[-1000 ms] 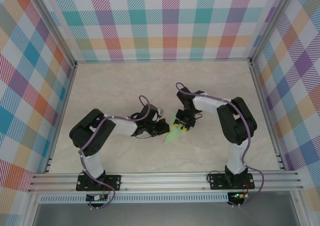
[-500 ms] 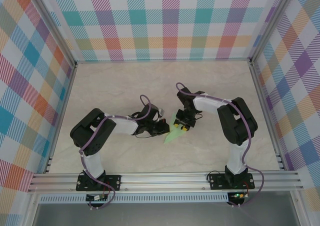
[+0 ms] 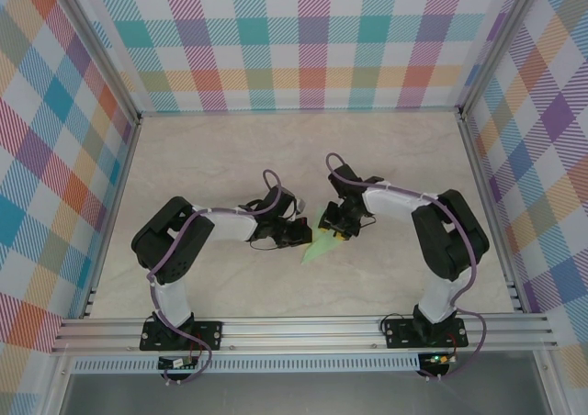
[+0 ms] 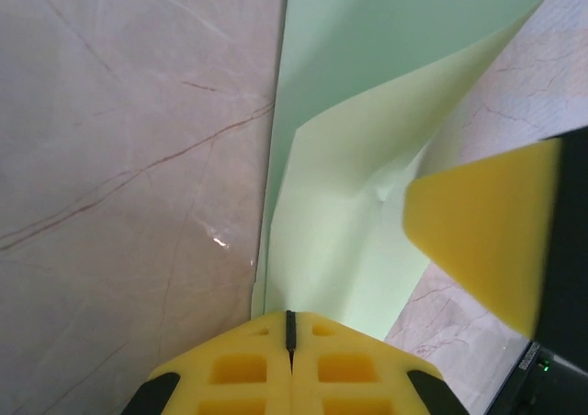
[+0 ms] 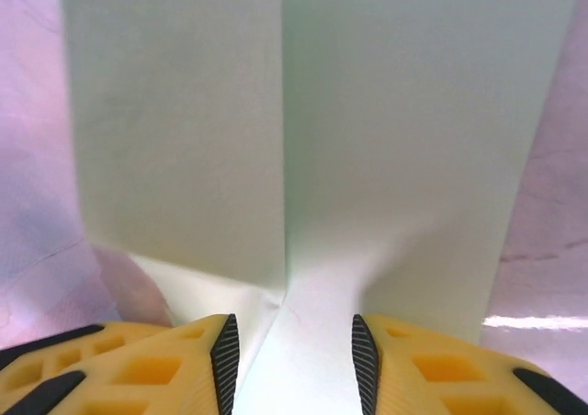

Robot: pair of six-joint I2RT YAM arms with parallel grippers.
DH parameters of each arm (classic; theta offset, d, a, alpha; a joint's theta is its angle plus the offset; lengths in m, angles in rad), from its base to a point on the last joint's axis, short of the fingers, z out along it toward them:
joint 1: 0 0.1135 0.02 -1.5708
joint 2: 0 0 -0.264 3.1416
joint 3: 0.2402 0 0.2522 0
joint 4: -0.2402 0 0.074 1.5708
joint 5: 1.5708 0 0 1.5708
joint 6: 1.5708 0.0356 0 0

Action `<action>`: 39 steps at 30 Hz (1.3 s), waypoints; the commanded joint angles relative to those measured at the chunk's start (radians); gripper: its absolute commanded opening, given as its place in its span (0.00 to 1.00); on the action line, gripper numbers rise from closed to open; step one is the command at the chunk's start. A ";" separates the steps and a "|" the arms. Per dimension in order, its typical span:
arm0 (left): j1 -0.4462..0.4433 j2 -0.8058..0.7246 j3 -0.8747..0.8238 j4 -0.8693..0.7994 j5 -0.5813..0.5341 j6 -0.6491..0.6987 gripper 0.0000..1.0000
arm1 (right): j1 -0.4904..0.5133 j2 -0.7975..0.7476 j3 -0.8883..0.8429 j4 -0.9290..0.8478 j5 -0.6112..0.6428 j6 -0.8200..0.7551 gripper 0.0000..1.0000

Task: Fold a paper plane with a square sheet of paper (pick it up from the middle)
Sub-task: Fourth fold the wing at the center of the table.

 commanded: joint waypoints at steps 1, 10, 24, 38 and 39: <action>0.000 0.055 -0.001 -0.129 -0.015 0.036 0.01 | 0.002 -0.071 -0.031 0.090 -0.030 -0.038 0.37; 0.000 0.057 0.006 -0.143 -0.023 0.035 0.00 | 0.012 -0.040 -0.052 0.212 -0.132 -0.081 0.15; 0.001 0.052 0.010 -0.154 -0.033 0.027 0.00 | 0.011 0.017 -0.127 0.245 -0.100 -0.082 0.10; 0.004 -0.064 0.036 -0.076 -0.018 0.001 0.04 | 0.006 0.048 -0.205 0.241 -0.044 -0.059 0.07; 0.005 -0.083 0.035 -0.058 -0.025 -0.006 0.05 | 0.005 0.049 -0.207 0.242 -0.044 -0.056 0.07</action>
